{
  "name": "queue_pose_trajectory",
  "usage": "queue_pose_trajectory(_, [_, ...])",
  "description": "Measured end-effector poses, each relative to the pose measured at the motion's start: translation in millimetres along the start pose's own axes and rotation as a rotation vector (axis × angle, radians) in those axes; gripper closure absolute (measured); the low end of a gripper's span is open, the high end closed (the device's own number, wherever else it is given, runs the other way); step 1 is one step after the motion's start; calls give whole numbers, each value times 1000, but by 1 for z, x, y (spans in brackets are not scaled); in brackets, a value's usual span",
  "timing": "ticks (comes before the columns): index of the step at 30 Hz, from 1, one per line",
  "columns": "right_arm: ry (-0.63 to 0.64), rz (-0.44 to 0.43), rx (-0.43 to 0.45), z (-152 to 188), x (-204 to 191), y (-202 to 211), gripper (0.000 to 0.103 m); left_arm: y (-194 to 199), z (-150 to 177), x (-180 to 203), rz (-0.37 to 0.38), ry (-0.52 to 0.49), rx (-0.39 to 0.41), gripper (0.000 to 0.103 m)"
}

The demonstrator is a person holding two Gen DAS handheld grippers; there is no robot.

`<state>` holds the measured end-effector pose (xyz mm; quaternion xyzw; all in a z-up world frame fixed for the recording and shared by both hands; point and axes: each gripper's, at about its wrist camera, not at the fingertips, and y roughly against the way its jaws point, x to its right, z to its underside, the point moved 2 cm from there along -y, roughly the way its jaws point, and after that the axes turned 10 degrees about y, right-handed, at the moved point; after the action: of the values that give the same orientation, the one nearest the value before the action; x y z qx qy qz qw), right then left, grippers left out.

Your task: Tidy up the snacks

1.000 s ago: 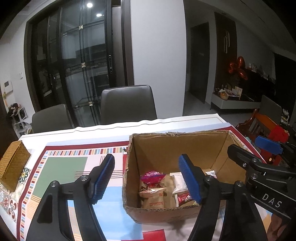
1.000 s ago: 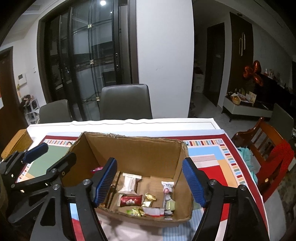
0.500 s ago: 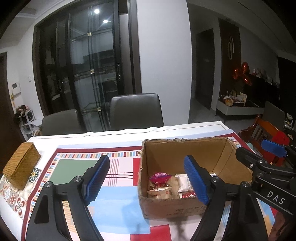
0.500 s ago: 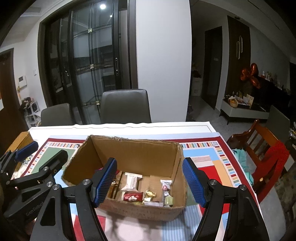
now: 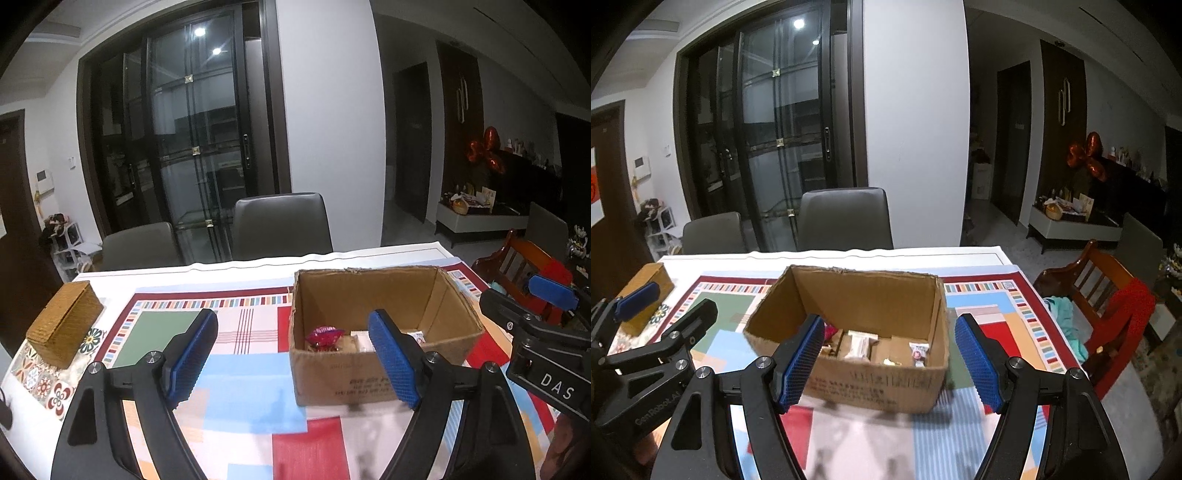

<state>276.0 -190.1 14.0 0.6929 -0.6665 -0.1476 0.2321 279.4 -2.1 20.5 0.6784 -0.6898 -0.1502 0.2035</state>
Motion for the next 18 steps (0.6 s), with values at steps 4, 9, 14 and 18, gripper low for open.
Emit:
queue_pose_trajectory(4, [6,1,8,6,-2,15,29,13,8,-1,-5,5,-2,19])
queue_pose_trajectory(9, [7,4,16,14,-2,30,29,29,19,-3,-9,6,-3,19])
queue_pose_trajectory(14, [2,8,17,24,-1,47,29,45,28,-4,-8,16,-2,19])
queue_pose_trajectory(18, [1,21,24,32,2,60,29,58,36,-3,-11,18,-1,19])
